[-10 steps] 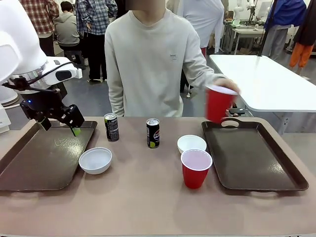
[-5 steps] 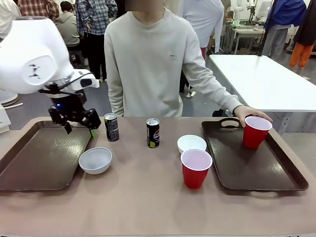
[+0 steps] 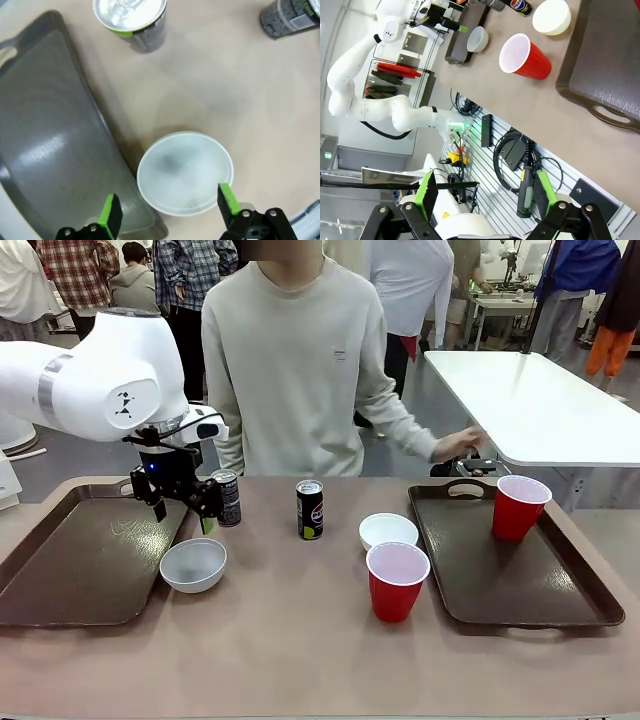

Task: Prepare tableware on both trays.
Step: Pick up a Picnic Bowl from the table and place it on a Handle tray.

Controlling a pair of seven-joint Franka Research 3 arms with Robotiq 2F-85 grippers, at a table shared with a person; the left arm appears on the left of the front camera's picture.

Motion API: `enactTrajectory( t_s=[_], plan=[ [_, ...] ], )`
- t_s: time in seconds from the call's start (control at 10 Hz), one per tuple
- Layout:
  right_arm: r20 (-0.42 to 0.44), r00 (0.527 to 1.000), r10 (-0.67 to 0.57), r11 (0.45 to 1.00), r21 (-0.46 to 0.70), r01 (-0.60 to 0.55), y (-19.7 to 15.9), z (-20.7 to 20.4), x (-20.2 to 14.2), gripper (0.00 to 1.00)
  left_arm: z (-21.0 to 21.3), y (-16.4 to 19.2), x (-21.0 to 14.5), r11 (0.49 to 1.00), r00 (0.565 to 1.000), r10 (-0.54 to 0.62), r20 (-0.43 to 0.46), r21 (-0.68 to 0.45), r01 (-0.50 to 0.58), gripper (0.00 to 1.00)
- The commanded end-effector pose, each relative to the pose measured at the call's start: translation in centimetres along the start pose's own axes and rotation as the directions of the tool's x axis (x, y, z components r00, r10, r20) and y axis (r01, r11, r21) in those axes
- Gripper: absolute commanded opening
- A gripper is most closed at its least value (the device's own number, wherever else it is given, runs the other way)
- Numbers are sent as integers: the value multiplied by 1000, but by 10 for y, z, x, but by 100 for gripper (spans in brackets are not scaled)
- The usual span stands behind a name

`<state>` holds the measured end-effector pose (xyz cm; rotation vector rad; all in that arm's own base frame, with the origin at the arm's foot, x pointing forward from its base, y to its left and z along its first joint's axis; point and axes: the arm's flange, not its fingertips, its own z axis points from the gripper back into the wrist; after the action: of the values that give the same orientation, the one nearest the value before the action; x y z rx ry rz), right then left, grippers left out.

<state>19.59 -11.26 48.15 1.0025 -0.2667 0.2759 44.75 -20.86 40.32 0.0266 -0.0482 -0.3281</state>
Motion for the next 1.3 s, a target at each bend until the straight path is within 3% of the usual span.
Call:
enactTrajectory(
  t_s=[0.0, 0.3, 0.6, 0.7, 0.8, 0.9, 1.0, 1.2],
  plan=[
    [-9, 1000, -14, 1000, -16, 13, -2, -2, -2, 100, -9, -3, -10, 999, 998, 50, -38, 19, -49, 100],
    [-9, 1000, -14, 1000, -16, 13, -2, -2, -2, 100, -18, -30, -28, 964, 971, 233, -61, -114, -238, 100],
    [-9, 1000, -14, 1000, -16, 13, -2, -2, -2, 100, -29, -64, -17, 954, 956, 291, -25, -63, -292, 100],
    [-9, 1000, -14, 1000, -16, 13, -2, -2, -2, 100, -38, -70, -10, 955, 955, 296, 4, -30, -295, 56],
    [-9, 1000, -14, 1000, -16, 13, -2, -2, -2, 100, -49, -73, -5, 953, 953, 304, 13, 8, -304, 49],
    [-9, 1000, -14, 1000, -16, 13, -2, -2, -2, 100, -54, -73, 0, 951, 951, 307, 27, 17, -307, 6],
    [-9, 1000, -14, 1000, -16, 13, -2, -2, -2, 100, -58, -73, 6, 949, 949, 312, 41, 29, -314, 0],
    [-9, 1000, -14, 1000, -16, 13, -2, -2, -2, 100, -62, -70, 12, 946, 946, 319, 60, 36, -321, 0]
  ],
)
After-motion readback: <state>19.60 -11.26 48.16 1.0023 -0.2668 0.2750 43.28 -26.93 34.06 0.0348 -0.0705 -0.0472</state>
